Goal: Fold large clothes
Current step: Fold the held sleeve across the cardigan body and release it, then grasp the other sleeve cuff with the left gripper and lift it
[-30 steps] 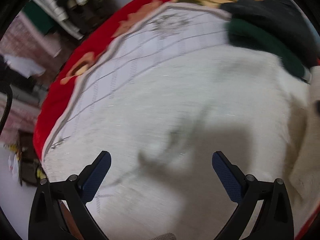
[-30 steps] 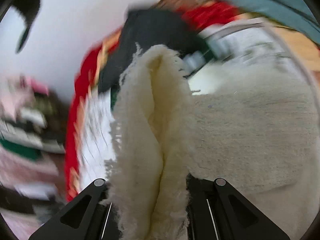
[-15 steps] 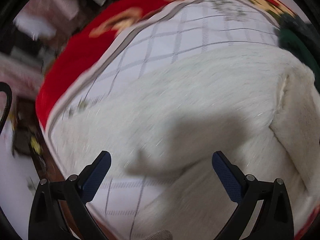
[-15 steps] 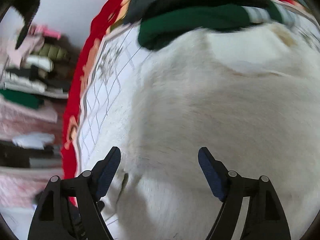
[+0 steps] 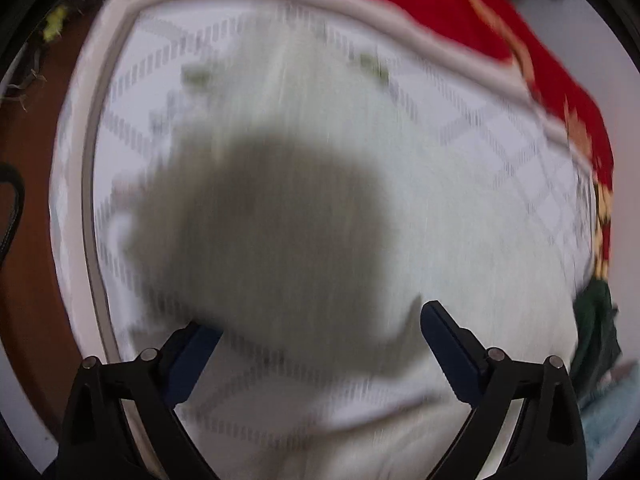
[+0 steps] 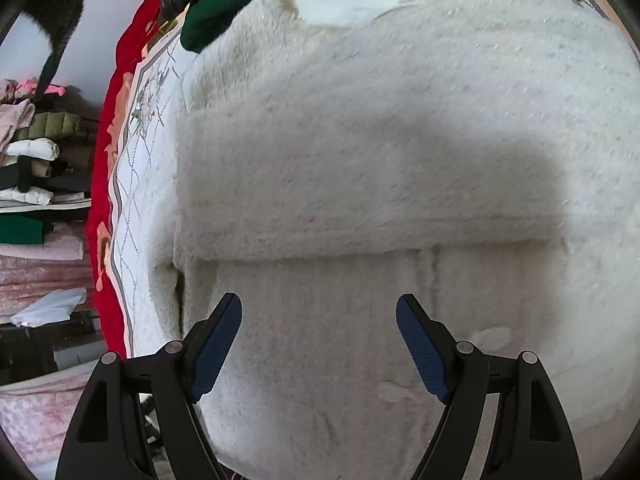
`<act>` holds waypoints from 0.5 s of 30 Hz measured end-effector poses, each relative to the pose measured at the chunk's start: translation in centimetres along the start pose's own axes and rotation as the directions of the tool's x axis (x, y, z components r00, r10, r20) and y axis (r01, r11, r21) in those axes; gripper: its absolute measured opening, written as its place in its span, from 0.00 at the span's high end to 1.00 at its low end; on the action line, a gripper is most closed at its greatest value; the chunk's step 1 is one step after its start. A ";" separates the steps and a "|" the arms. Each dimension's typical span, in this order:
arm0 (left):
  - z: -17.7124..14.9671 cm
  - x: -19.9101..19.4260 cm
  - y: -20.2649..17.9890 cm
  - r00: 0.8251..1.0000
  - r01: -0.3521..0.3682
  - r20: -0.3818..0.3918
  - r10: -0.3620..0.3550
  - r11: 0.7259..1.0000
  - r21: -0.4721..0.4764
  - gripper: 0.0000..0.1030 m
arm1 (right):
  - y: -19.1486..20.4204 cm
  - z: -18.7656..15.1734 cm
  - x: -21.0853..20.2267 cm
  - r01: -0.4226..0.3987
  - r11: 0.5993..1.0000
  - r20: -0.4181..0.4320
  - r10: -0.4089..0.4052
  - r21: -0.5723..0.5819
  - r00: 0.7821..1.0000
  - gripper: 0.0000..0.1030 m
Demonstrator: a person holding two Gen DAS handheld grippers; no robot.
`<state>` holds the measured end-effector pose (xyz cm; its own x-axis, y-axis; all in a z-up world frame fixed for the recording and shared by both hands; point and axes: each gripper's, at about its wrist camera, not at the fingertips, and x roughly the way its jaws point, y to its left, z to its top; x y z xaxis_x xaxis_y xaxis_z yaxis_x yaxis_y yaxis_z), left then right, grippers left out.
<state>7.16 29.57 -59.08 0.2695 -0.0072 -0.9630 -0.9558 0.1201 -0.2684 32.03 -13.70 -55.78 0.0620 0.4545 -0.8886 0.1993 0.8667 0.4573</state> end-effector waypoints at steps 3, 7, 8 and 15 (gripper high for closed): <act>2.6 0.3 -1.5 0.990 -0.058 0.131 0.057 0.998 0.001 0.24 | 0.9 -0.7 0.9 0.010 1.000 0.008 -0.010 0.000 1.000 0.21; 6.6 0.6 -3.8 0.970 -0.083 0.232 0.073 0.996 0.034 0.82 | 2.5 -1.2 1.4 0.039 0.999 0.008 -0.039 -0.016 0.999 0.21; 7.4 0.5 -4.6 0.969 -0.076 0.237 0.064 0.996 0.043 0.84 | 3.0 -1.2 1.5 0.051 0.998 0.010 -0.051 -0.025 0.999 0.21; 9.3 -4.8 -13.5 0.908 -0.108 0.419 -0.027 0.950 0.294 0.89 | 6.2 -0.6 -0.4 0.224 0.964 0.140 -0.204 -0.143 0.969 0.21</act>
<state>19.88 37.20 -50.56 0.3195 0.4062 -0.8561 -0.9023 0.4064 -0.1439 32.67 -8.35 -52.53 0.1559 0.2345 -0.9595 0.0659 0.9668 0.2470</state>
